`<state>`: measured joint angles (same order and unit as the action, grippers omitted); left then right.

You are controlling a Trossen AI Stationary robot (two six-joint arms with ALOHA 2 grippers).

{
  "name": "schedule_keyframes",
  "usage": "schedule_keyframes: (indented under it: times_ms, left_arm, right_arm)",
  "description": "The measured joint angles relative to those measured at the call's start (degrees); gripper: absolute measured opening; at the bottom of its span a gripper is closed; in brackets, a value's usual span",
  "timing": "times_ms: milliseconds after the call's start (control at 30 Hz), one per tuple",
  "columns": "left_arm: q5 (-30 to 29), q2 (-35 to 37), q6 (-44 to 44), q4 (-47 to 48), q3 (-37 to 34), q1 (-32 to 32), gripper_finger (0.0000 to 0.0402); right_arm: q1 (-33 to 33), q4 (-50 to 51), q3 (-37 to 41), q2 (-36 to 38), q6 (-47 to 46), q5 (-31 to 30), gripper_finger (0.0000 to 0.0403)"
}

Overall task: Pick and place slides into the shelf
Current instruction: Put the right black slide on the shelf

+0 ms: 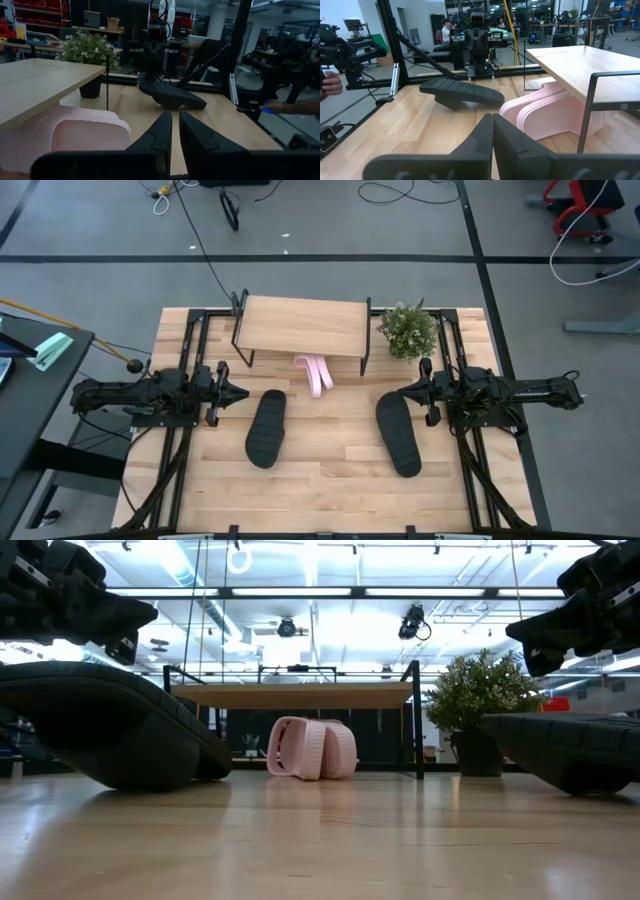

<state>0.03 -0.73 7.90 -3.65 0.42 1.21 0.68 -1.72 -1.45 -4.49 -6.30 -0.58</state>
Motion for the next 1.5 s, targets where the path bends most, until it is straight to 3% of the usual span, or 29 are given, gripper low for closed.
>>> schedule_keyframes:
  times_ms: [1067, 1300, 1500]
  left_arm:
    - [0.02, 0.00, 0.41, -0.05, -0.02, -0.02, 0.0028]
    - [0.02, 0.00, 0.93, -7.79, -0.02, 0.00, 0.0036]
    - [0.02, 0.00, 0.64, -12.37, 0.00, 0.00, 0.0044]
  right_arm:
    - [-0.01, -0.28, 0.02, 0.00, -1.70, 0.02, 0.0014]
    - [-0.04, -12.62, 0.02, -0.07, -2.80, 2.18, 0.0015]
    - [-0.02, -13.74, 0.02, -0.75, -2.52, 2.60, 0.0026]
